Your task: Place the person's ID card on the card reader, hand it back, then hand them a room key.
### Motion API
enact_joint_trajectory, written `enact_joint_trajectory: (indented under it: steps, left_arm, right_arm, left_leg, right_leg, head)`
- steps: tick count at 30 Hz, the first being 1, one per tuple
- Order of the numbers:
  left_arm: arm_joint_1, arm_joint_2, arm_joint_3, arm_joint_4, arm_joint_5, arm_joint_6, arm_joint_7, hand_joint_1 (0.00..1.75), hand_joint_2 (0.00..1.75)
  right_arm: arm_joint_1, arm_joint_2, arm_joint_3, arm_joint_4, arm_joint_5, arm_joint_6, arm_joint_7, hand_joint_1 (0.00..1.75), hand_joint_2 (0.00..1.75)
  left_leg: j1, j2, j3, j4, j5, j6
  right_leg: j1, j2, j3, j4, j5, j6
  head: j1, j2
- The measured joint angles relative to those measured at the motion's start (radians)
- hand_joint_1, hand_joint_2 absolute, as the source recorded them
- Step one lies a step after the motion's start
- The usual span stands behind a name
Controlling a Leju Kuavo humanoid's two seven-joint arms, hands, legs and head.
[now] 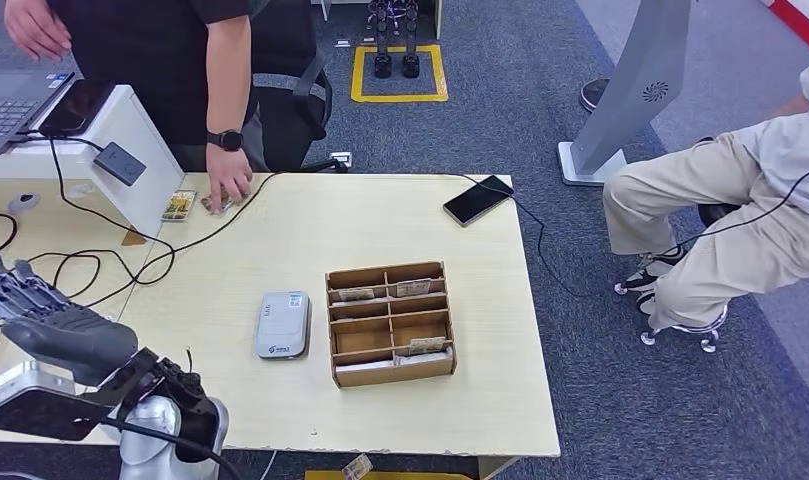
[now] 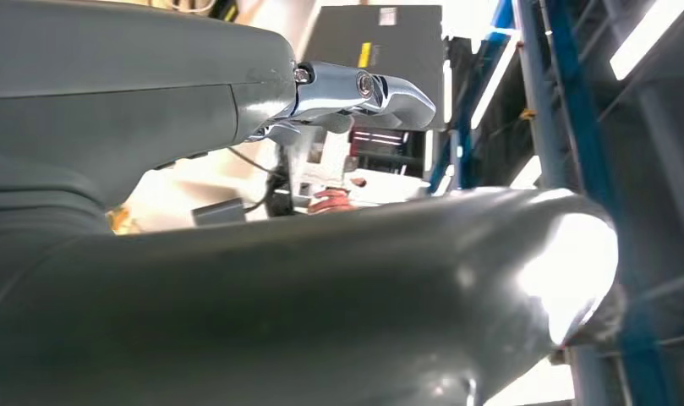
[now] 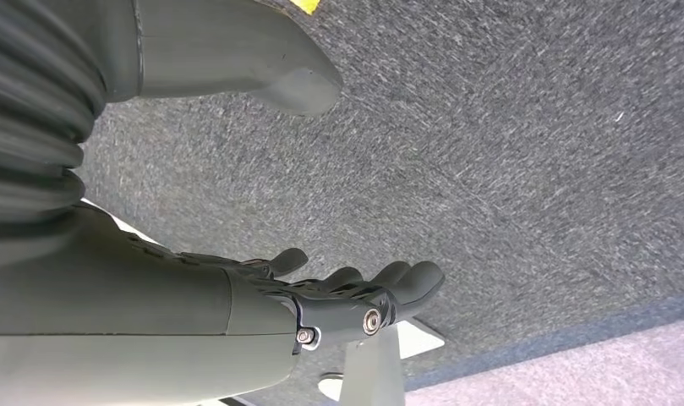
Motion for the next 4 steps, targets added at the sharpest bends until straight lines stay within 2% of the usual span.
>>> enact_joint_trajectory:
  steps: [2, 3, 4]
  left_arm:
    - [0.003, -0.001, 0.000, -0.019, -0.005, 0.000, -0.002, 0.00, 0.00]
    - [0.005, -0.001, 0.000, -0.026, -0.008, 0.000, -0.002, 0.00, 0.44]
    - [0.006, -0.001, 0.000, -0.030, -0.009, 0.000, -0.002, 0.00, 0.58]
  right_arm:
    - [0.000, 0.000, 0.000, -0.003, -0.001, 0.000, 0.002, 0.00, 1.75]
    - [0.000, 0.000, 0.000, -0.005, -0.002, 0.000, 0.003, 0.00, 1.75]
    - [0.000, 0.000, 0.000, -0.005, -0.002, 0.000, 0.003, 0.00, 1.75]
  left_leg:
    - [0.000, 0.000, 0.000, 0.000, 0.000, 0.000]
    - [0.000, 0.000, 0.000, 0.000, 0.000, 0.000]
    - [0.000, 0.000, 0.000, 0.000, 0.000, 0.000]
  right_leg:
    - [0.000, 0.000, 0.000, 0.000, 0.000, 0.000]
    - [0.000, 0.000, 0.000, 0.000, 0.000, 0.000]
    - [0.000, 0.000, 0.000, 0.000, 0.000, 0.000]
  head:
    - [0.000, 0.000]
    - [0.000, 0.000]
    - [0.000, 0.000]
